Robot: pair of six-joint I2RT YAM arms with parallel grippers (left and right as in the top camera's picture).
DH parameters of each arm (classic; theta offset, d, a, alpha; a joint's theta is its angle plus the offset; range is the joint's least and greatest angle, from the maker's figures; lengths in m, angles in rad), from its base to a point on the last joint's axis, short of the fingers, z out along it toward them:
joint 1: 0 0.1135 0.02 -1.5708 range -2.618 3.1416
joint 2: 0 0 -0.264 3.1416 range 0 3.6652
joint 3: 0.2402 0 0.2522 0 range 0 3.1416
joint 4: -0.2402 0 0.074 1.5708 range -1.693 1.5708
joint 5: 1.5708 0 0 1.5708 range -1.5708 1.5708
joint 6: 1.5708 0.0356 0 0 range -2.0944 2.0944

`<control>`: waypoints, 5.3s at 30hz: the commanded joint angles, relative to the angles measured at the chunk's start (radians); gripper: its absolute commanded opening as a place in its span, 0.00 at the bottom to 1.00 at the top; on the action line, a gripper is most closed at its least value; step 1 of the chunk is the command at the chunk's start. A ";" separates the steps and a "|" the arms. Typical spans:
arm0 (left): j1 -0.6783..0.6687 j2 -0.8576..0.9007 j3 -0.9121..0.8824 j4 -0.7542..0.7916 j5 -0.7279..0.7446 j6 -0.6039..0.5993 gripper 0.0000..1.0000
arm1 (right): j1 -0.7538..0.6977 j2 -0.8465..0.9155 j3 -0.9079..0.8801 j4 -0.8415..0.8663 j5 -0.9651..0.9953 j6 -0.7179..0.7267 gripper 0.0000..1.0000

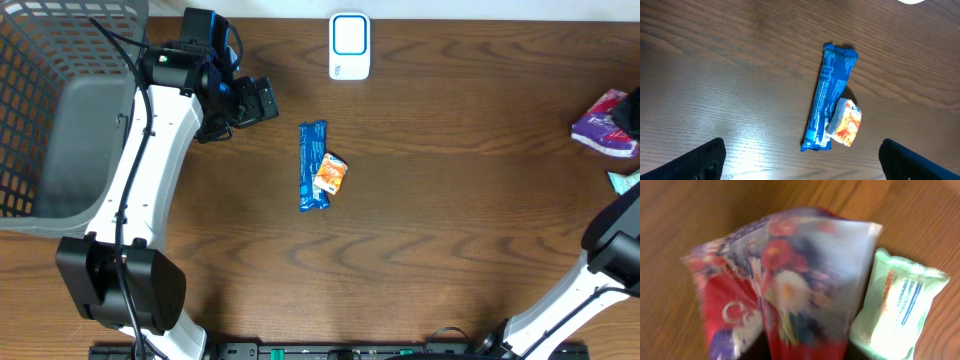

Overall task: Scan the item barcode
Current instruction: 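Carry the purple pack to the right edge and release it, then reach the right gripper to the orange tissue pack and grasp it, then lift the orange pack and hold it before the scanner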

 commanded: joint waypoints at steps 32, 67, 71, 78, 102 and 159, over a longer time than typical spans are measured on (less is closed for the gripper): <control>0.003 0.002 0.005 -0.002 -0.014 0.010 0.98 | 0.449 -0.003 -0.071 -0.307 -1.038 -0.460 0.99; 0.003 0.002 0.005 -0.002 -0.014 0.010 0.98 | 1.005 -0.053 -0.317 -0.277 -0.205 0.072 0.53; 0.003 0.002 0.005 -0.002 -0.014 0.010 0.98 | 0.994 -0.128 -0.317 -0.376 -0.116 0.072 0.55; 0.003 0.002 0.005 -0.002 -0.014 0.010 0.98 | 0.998 -0.231 -0.317 -0.340 -0.175 -0.162 0.54; 0.003 0.002 0.005 -0.002 -0.014 0.010 0.98 | 0.970 -0.044 -0.354 -0.367 -0.559 -0.726 0.42; 0.003 0.002 0.005 -0.002 -0.014 0.010 0.98 | 0.531 -0.044 -0.384 0.253 -1.698 -0.117 0.01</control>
